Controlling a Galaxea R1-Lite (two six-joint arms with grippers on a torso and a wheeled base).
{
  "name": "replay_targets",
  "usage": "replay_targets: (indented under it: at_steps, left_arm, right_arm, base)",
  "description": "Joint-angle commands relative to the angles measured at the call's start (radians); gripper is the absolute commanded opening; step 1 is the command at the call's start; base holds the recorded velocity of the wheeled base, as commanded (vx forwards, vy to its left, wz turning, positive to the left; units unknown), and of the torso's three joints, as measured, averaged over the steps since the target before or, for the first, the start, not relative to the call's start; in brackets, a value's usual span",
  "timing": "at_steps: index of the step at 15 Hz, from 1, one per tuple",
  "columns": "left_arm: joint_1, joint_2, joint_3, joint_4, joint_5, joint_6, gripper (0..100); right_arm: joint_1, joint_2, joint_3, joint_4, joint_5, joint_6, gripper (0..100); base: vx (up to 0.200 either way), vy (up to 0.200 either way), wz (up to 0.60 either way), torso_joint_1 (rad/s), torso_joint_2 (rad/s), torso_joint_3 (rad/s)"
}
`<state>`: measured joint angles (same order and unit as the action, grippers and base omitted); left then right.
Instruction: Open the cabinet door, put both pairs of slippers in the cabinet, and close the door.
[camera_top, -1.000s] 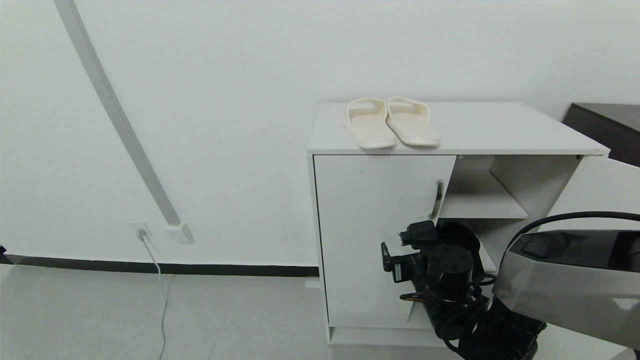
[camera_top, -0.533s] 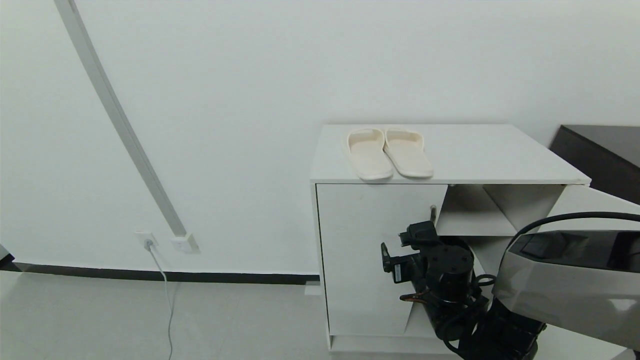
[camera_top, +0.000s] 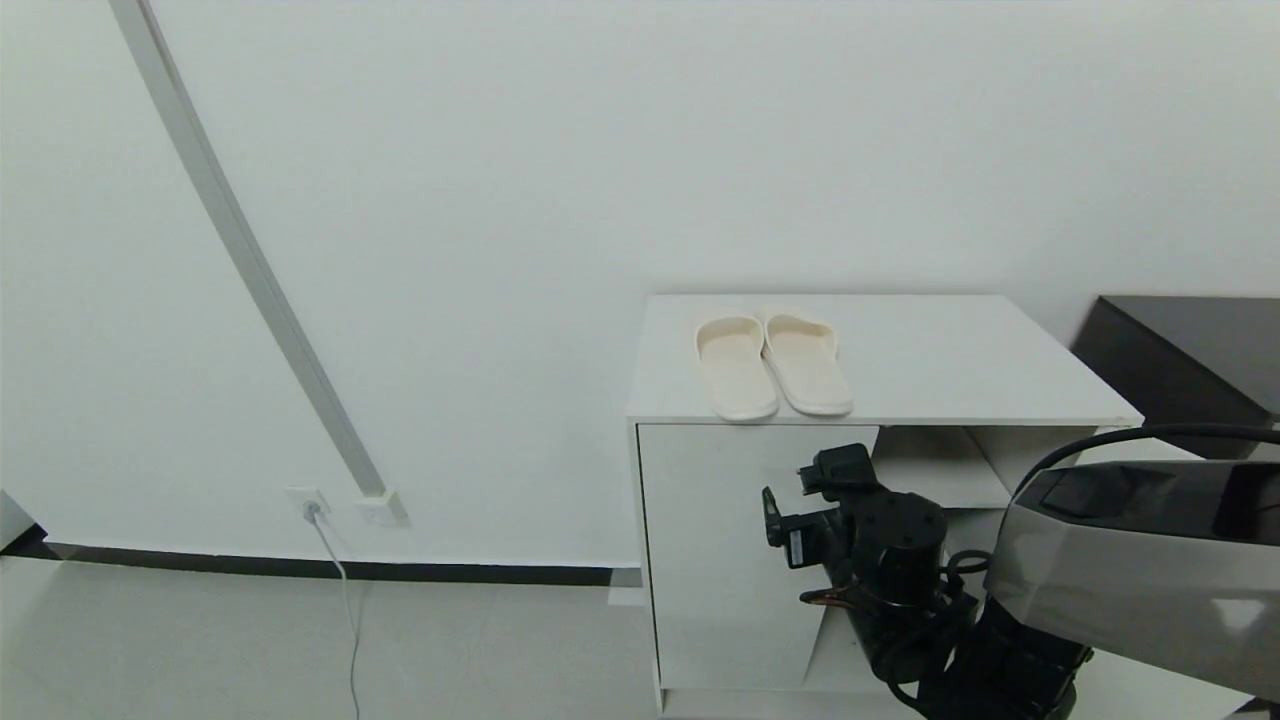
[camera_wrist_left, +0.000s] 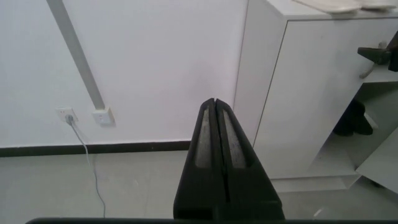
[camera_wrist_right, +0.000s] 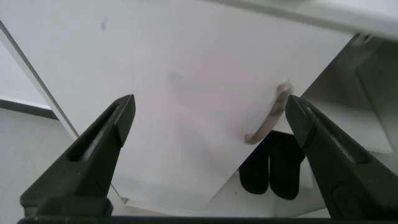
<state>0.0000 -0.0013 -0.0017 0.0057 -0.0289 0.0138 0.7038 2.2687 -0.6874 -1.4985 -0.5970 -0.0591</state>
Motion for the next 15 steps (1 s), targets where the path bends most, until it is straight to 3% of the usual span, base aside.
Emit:
replay_targets:
  at_steps: [1,8,15]
  left_arm:
    - [0.0,0.001,0.0,0.0,0.001,0.0,0]
    - [0.0,0.001,0.0,0.0,0.0,0.0,0]
    - [0.0,0.001,0.0,0.0,0.001,0.0,0]
  right_arm:
    - [0.0,-0.003,0.0,-0.002,0.0,-0.001,100]
    - [-0.018,0.0,0.02,-0.037,0.034,0.005,100]
    - [-0.035,0.006,0.017,-0.035,0.057,0.001,100]
  base:
    - [0.0,0.0,0.0,0.271,-0.58,-0.315]
    - [0.0,0.0,0.0,0.189,-0.41,-0.226]
    - [0.0,0.0,0.0,0.009,-0.03,-0.012]
